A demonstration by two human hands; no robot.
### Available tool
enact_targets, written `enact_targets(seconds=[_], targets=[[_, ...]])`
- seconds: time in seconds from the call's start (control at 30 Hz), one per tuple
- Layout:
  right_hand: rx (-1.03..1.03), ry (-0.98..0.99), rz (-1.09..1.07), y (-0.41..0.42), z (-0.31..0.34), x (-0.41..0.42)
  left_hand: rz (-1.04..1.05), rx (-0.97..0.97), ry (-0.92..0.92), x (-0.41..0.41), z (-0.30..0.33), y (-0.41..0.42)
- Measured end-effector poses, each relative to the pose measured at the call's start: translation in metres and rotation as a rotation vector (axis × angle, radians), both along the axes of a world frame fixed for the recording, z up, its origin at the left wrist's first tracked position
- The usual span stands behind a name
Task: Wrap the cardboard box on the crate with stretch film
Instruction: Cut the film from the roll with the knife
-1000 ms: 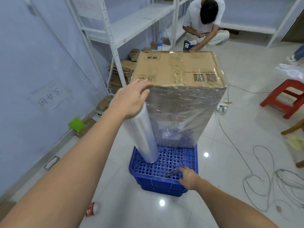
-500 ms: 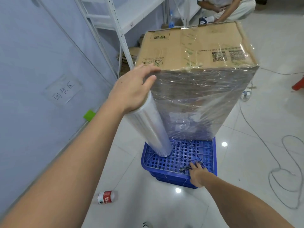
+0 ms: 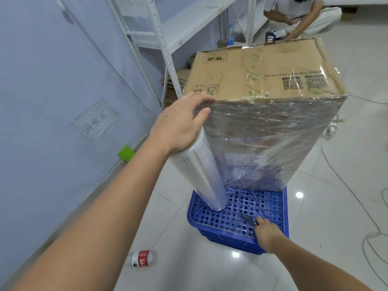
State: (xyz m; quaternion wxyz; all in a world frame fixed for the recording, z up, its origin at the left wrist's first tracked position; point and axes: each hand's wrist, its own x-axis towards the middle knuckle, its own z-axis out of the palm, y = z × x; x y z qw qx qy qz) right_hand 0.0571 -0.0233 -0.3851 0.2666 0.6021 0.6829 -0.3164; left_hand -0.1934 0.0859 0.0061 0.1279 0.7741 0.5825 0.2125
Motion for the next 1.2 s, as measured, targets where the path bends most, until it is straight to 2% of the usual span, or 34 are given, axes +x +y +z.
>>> enact_targets(seconds=[0.13,0.3,0.43,0.53,0.63,0.73,0.83,0.9,1.0,1.07,1.2], targets=[[0.146,0.142,-0.202,0.007,-0.007,0.002,0.012,-0.011,-0.001,-0.001,-0.001,-0.002],[0.173,0.379,-0.518,0.001,0.02,0.001,0.025,-0.027,0.008,0.0,-0.001,-0.003],[0.039,0.634,-1.093,-0.004,0.05,-0.01,0.038,-0.048,0.024,0.001,0.001,-0.006],[-0.139,0.905,-1.428,-0.007,0.084,-0.018,0.053,-0.059,0.038,0.002,0.001,-0.008],[-0.295,1.132,-1.618,-0.01,0.106,-0.021,0.063,-0.071,0.047,0.002,0.002,-0.012],[-0.358,1.258,-1.599,-0.018,0.127,-0.025,0.07,-0.089,0.058,0.0,0.003,-0.017],[-0.332,1.294,-1.546,-0.023,0.143,-0.028,0.064,-0.101,0.072,-0.002,0.003,-0.021],[-0.259,1.215,-1.452,-0.026,0.147,-0.03,0.055,-0.108,0.077,-0.004,0.004,-0.024],[-0.062,1.042,-1.187,-0.035,0.161,-0.035,0.044,-0.107,0.078,-0.005,0.005,-0.028],[0.073,1.0,-1.012,-0.043,0.175,-0.038,0.038,-0.106,0.073,-0.005,0.005,-0.029],[0.214,0.943,-0.821,-0.061,0.206,-0.045,0.032,-0.096,0.087,0.0,0.007,-0.029]])
